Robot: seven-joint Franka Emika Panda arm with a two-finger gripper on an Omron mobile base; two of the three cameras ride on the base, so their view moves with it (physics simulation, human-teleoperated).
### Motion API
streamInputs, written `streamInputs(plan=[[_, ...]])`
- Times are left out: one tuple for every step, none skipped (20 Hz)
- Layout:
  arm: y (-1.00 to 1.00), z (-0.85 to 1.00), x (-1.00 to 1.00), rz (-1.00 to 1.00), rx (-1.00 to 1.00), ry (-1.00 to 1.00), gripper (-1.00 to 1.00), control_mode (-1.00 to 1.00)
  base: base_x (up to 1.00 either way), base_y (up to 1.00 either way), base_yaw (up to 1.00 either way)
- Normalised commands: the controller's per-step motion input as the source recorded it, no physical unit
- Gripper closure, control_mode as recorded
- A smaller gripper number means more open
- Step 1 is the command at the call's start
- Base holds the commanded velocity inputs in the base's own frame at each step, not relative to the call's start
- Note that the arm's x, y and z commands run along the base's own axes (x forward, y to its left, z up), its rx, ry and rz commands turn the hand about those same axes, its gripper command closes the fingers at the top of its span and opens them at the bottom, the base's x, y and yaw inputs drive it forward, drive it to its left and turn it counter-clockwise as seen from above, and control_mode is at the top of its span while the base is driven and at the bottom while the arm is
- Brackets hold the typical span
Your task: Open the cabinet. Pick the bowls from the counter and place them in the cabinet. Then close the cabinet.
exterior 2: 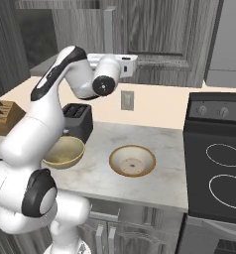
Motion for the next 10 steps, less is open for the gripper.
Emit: streamInputs(plan=[[0.0,0.0,0.04,0.03,0.01,0.03,1.0,-1.0,0.0,0.0,0.0],[0.04,0.0,0.0,0.03,0.0,0.0,1.0,-1.0,0.0,0.0,0.0],[0.22,0.0,0.0,0.01,0.0,0.0,1.0,-1.0,0.0,0.0,0.0],[0.54,0.0,-0.04,0.0,0.0,0.0,1.0,-1.0,0.0,0.0,0.0],[0.84,-0.06,-0.08,0.0,0.0,0.0,1.0,-1.0,0.0,0.0,0.0],[1.0,-0.11,-0.13,0.0,0.0,0.0,1.0,-1.0,0.0,0.0,0.0],[1.0,-0.14,-0.09,0.0,0.0,0.0,1.0,-1.0,0.0,0.0,0.0],[1.0,-0.14,-0.02,0.0,0.0,0.0,1.0,-1.0,0.0,0.0,0.0],[1.0,-0.04,-0.06,0.01,0.0,0.0,1.0,-1.0,0.0,0.0,0.0],[1.0,0.0,-0.25,0.04,0.0,0.0,1.0,-1.0,0.0,0.0,0.0]])
